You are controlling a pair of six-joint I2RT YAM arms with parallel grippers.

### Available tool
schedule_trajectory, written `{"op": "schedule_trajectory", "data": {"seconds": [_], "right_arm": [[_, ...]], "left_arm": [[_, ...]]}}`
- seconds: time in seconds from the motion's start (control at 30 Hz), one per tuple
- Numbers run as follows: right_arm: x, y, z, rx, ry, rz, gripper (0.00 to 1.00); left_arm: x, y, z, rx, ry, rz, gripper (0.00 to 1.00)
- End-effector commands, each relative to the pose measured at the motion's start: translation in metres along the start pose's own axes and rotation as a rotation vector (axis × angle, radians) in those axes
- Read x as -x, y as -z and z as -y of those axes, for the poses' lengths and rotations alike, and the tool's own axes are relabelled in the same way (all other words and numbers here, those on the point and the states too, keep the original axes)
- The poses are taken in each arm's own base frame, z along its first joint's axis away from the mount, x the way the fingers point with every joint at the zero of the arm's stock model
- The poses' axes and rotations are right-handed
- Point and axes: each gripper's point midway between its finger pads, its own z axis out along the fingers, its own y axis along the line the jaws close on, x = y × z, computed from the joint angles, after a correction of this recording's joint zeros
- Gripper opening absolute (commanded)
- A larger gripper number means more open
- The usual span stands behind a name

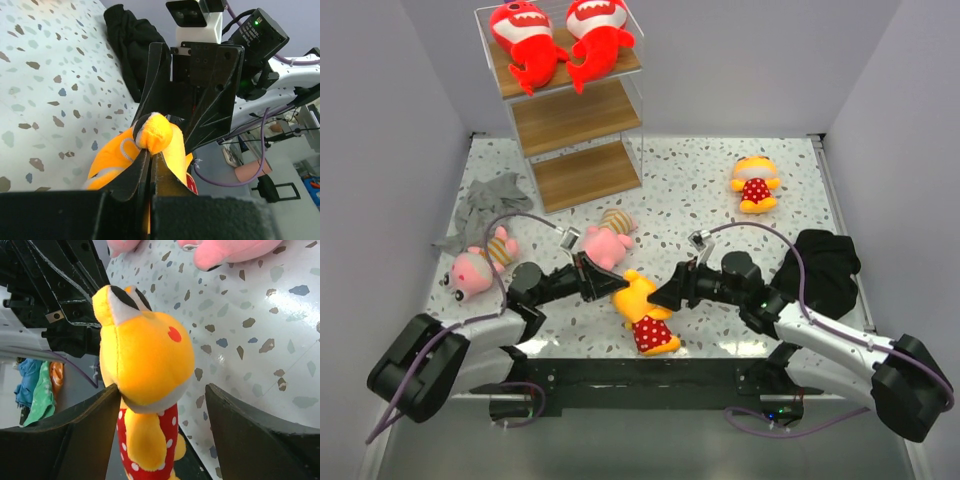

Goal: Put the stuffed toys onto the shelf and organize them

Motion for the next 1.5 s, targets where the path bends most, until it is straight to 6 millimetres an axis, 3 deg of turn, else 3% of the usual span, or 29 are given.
{"op": "schedule_trajectory", "data": {"seconds": [0.0,0.07,0.1,0.13,0.17,0.2,0.23,0.27,0.3,0.33,0.37,0.4,0.43,0.47,0.5,0.57,0.6,0.63,0.7,0.77,0.9,0.93,1.0,1.2,1.37,1.47], "right_arm": [[0.010,0.000,-0.008,0.033,0.031,0.052,0.60],[0.015,0.001,-0.008,0.026,0.021,0.084,0.44],[0.018,0.002,-0.006,0.009,0.001,0.103,0.22],[0.023,0.003,0.004,-0.050,-0.022,0.138,0.12],[0.026,0.008,0.006,-0.072,-0.037,0.167,0.04],[0.020,0.013,0.018,-0.144,-0.082,0.154,0.00],[0.031,0.019,0.029,-0.225,-0.097,0.214,0.00],[0.034,0.024,0.035,-0.274,-0.113,0.231,0.00],[0.026,0.036,0.046,-0.360,-0.161,0.218,0.00],[0.042,0.050,0.059,-0.472,-0.187,0.305,0.00],[0.044,0.061,0.069,-0.548,-0.224,0.340,0.00],[0.036,0.072,0.078,-0.621,-0.289,0.344,0.00],[0.040,0.077,0.079,-0.647,-0.304,0.364,0.00],[0.044,0.081,0.084,-0.684,-0.311,0.393,0.00],[0.035,0.083,0.095,-0.755,-0.343,0.364,0.00],[0.047,0.082,0.095,-0.807,-0.373,0.386,0.00],[0.043,0.075,0.105,-0.868,-0.380,0.355,0.00],[0.054,0.069,0.100,-0.862,-0.388,0.374,0.01],[0.060,0.049,0.108,-0.884,-0.394,0.367,0.16],[0.080,0.031,0.099,-0.862,-0.369,0.365,0.28],[0.108,-0.011,0.090,-0.837,-0.298,0.305,0.44],[0.103,-0.019,0.097,-0.859,-0.250,0.254,0.46],[0.107,-0.029,0.090,-0.820,-0.215,0.215,0.50],[0.122,-0.036,0.061,-0.691,-0.108,0.181,0.57],[0.118,-0.026,0.056,-0.696,-0.149,0.182,0.58],[0.110,-0.017,0.058,-0.706,-0.148,0.169,0.57]], "left_arm": [[0.020,-0.026,0.033,-0.164,-0.087,0.026,0.00],[0.020,-0.038,0.032,-0.172,-0.075,0.016,0.02],[0.020,-0.041,0.031,-0.172,-0.069,0.012,0.08],[0.026,-0.046,0.031,-0.179,-0.070,0.015,0.16],[0.027,-0.049,0.028,-0.162,-0.059,0.008,0.39],[0.030,-0.052,0.024,-0.145,-0.057,0.006,0.48],[0.044,-0.058,0.025,-0.129,-0.097,0.038,0.54],[0.042,-0.060,0.010,-0.053,-0.061,0.014,0.67],[0.060,-0.065,0.002,0.009,-0.108,0.063,0.73],[0.071,-0.065,0.001,0.053,-0.129,0.087,0.78],[0.064,-0.062,-0.020,0.170,-0.091,0.046,0.88],[0.069,-0.060,-0.028,0.233,-0.106,0.053,0.92],[0.090,-0.060,-0.030,0.296,-0.178,0.102,0.94],[0.084,-0.053,-0.045,0.386,-0.162,0.064,0.96],[0.091,-0.051,-0.048,0.429,-0.179,0.075,0.96],[0.091,-0.038,-0.063,0.542,-0.180,0.076,0.95],[0.090,-0.033,-0.068,0.575,-0.176,0.080,0.94],[0.084,-0.029,-0.071,0.598,-0.167,0.063,0.91],[0.071,-0.020,-0.080,0.638,-0.145,0.039,0.87],[0.059,-0.010,-0.089,0.689,-0.127,0.004,0.83],[0.045,0.013,-0.100,0.803,-0.131,-0.042,0.82],[0.045,0.016,-0.099,0.817,-0.137,-0.045,0.82],[0.046,0.026,-0.097,0.860,-0.149,-0.063,0.81],[0.057,0.023,-0.083,0.825,-0.169,-0.054,0.80],[0.061,0.014,-0.075,0.790,-0.203,-0.100,0.79],[0.055,0.010,-0.067,0.784,-0.282,-0.125,0.72]]}}
